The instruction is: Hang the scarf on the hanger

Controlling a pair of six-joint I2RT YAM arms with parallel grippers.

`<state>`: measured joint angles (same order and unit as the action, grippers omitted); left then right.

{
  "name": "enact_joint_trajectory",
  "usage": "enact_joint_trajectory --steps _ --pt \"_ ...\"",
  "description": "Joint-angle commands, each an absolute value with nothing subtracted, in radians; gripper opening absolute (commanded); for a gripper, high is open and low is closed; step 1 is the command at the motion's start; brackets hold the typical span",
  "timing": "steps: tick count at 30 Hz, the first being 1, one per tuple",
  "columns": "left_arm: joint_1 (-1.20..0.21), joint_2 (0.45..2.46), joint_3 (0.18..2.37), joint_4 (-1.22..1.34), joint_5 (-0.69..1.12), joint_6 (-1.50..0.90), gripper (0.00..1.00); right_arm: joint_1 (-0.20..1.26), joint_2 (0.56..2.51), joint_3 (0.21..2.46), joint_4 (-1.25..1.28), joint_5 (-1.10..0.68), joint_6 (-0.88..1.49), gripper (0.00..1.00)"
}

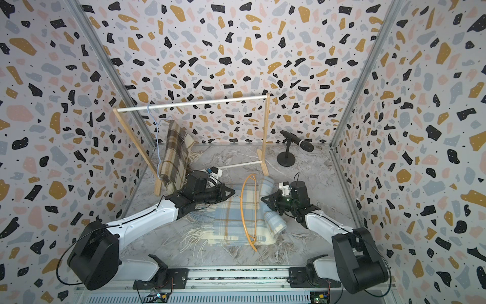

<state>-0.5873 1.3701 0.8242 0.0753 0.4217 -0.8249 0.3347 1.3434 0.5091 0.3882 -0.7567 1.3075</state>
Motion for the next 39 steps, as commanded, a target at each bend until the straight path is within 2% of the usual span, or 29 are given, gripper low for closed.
enact_joint_trajectory --steps 1,5,11,26,33,39 --pt "-0.599 1.366 0.819 0.135 0.401 -0.819 0.00 0.397 1.406 0.512 0.607 -0.750 1.445 0.00" --pt "-0.601 1.370 0.828 0.133 0.412 -0.818 0.00 0.473 1.495 0.568 0.612 -0.731 1.426 0.00" --pt "-0.614 1.371 0.847 0.127 0.426 -0.819 0.00 0.544 1.534 0.655 0.480 -0.656 1.308 0.00" --pt "-0.644 1.365 0.867 0.128 0.421 -0.822 0.00 0.639 1.701 0.777 0.493 -0.611 1.237 0.00" --pt "-0.647 1.373 0.868 0.126 0.418 -0.822 0.00 0.667 1.698 0.795 0.391 -0.598 1.137 0.11" --pt "-0.647 1.367 0.879 0.095 0.408 -0.800 0.00 0.663 1.632 0.778 0.298 -0.577 1.068 0.27"
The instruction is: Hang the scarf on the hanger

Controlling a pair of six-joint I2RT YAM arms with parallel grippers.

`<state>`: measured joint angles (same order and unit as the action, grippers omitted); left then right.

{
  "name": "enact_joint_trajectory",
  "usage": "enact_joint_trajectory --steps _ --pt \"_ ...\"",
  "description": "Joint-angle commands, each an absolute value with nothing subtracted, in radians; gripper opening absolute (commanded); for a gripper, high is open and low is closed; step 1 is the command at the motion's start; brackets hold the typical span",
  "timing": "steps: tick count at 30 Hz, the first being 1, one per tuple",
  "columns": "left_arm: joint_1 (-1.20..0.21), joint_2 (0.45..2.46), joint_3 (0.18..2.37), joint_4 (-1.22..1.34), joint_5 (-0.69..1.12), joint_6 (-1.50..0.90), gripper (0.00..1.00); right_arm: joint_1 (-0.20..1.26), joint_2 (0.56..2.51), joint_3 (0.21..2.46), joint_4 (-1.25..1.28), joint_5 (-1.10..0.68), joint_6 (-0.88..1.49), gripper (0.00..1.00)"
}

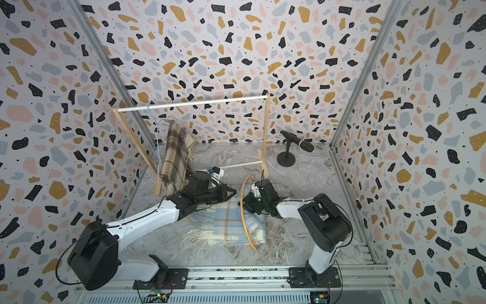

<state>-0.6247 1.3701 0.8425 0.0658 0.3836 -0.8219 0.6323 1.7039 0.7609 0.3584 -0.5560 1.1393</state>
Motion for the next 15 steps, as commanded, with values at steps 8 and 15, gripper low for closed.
enact_joint_trajectory --steps 8,15 --pt "-0.647 1.357 0.879 0.069 0.390 -0.785 0.00 0.612 1.477 0.827 0.016 -0.553 0.868 0.46" --pt "-0.647 1.353 0.878 0.061 0.382 -0.782 0.00 0.556 1.439 0.835 0.037 -0.610 0.904 0.48"
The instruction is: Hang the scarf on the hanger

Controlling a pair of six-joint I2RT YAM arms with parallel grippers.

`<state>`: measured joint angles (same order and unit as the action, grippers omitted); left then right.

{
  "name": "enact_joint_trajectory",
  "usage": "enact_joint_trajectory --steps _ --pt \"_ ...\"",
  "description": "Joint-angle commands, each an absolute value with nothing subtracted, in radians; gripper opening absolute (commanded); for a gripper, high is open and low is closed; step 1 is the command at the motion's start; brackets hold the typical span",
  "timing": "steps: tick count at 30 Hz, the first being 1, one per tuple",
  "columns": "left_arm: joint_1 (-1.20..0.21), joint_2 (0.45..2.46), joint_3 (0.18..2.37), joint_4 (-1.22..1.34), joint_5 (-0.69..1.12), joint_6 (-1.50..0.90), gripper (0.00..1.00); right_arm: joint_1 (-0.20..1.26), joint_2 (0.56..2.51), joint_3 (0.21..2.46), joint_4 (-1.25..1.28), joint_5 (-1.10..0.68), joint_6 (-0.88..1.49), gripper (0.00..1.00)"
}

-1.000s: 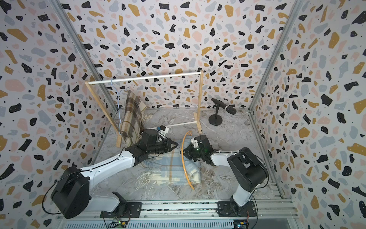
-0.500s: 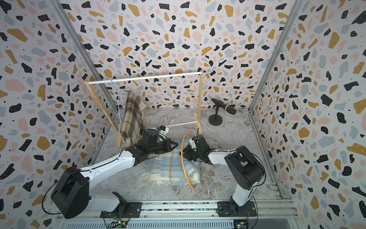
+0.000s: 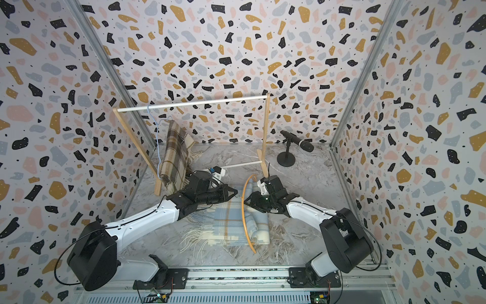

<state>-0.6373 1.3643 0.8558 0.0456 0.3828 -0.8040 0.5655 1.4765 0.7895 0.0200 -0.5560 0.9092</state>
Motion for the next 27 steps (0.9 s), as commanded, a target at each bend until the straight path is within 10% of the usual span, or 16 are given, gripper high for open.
enact_joint_trajectory --steps 1,16,27 --pt "-0.647 1.353 0.877 0.060 0.382 -0.781 0.00 0.552 1.439 0.837 0.052 -0.613 0.918 0.48" --pt "-0.647 1.351 0.889 0.048 0.385 -0.768 0.00 0.544 1.606 0.901 0.191 -0.592 1.076 0.39" --pt "-0.646 1.343 0.932 -0.041 0.382 -0.697 0.00 0.546 1.645 0.896 0.253 -0.639 1.125 0.04"
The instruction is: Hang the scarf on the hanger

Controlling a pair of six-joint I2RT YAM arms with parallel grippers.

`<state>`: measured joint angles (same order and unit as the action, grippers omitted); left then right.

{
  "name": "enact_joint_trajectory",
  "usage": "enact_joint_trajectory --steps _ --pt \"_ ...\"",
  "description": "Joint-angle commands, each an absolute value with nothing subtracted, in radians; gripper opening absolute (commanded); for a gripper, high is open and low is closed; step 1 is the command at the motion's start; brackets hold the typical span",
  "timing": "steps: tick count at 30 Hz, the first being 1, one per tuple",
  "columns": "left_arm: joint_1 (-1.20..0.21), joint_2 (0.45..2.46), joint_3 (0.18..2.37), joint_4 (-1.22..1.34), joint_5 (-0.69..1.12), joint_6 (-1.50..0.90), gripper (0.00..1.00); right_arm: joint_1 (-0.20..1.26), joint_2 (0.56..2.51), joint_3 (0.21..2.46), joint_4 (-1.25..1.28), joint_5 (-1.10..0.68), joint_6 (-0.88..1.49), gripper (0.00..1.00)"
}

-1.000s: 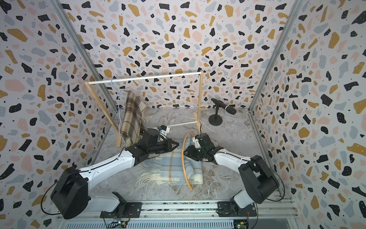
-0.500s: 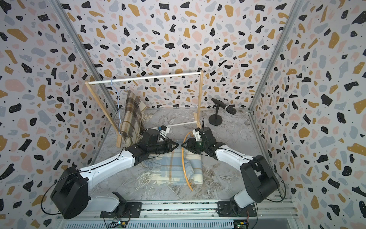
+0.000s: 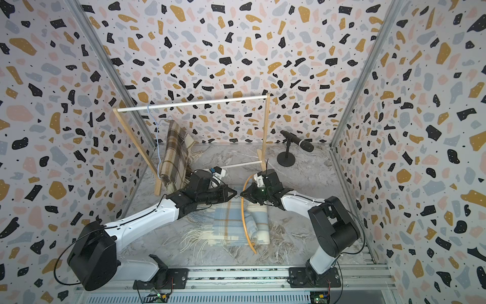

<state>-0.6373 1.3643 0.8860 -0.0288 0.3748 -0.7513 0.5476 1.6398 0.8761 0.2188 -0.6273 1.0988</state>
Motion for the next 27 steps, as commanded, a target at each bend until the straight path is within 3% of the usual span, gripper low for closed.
enact_joint_trajectory --steps 1,7,14,18,27 --pt "-0.646 1.341 0.935 -0.041 0.384 -0.694 0.00 0.547 1.648 0.892 0.263 -0.643 1.132 0.02" --pt "-0.645 1.327 0.940 -0.069 0.395 -0.661 0.01 0.546 1.634 0.889 0.264 -0.648 1.123 0.00" --pt "-0.611 1.213 0.922 -0.196 0.329 -0.601 0.46 0.534 1.614 0.888 0.265 -0.682 1.096 0.00" --pt "-0.581 1.160 0.876 -0.214 0.324 -0.629 0.61 0.525 1.615 0.884 0.290 -0.711 1.089 0.00" --pt "-0.538 1.185 0.691 0.011 0.413 -0.793 0.69 0.508 1.607 0.825 0.380 -0.729 1.123 0.00"
